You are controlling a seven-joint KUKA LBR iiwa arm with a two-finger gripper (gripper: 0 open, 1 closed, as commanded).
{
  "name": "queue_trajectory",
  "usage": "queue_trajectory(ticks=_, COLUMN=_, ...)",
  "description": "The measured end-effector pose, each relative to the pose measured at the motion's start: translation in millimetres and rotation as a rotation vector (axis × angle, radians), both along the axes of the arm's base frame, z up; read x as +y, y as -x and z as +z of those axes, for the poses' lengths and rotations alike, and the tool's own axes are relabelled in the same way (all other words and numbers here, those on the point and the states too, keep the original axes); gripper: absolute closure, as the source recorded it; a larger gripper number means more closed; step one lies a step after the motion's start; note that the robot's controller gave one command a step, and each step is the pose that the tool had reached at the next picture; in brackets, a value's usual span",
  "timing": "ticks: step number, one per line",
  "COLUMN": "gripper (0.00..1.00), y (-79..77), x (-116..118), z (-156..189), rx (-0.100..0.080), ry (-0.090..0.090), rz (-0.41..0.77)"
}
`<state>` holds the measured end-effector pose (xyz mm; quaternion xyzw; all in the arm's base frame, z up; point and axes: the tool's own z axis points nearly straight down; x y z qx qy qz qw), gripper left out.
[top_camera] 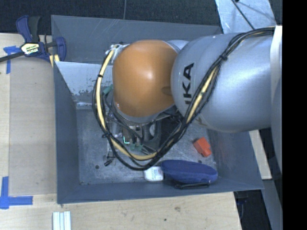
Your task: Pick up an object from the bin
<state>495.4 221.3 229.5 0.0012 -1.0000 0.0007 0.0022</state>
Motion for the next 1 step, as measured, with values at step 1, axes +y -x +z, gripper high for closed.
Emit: queue_trajectory(ticks=1, gripper=0.0, y=-23.8, x=-53.7, z=47.9, rx=-0.011, ry=-0.002, rz=-0.239)
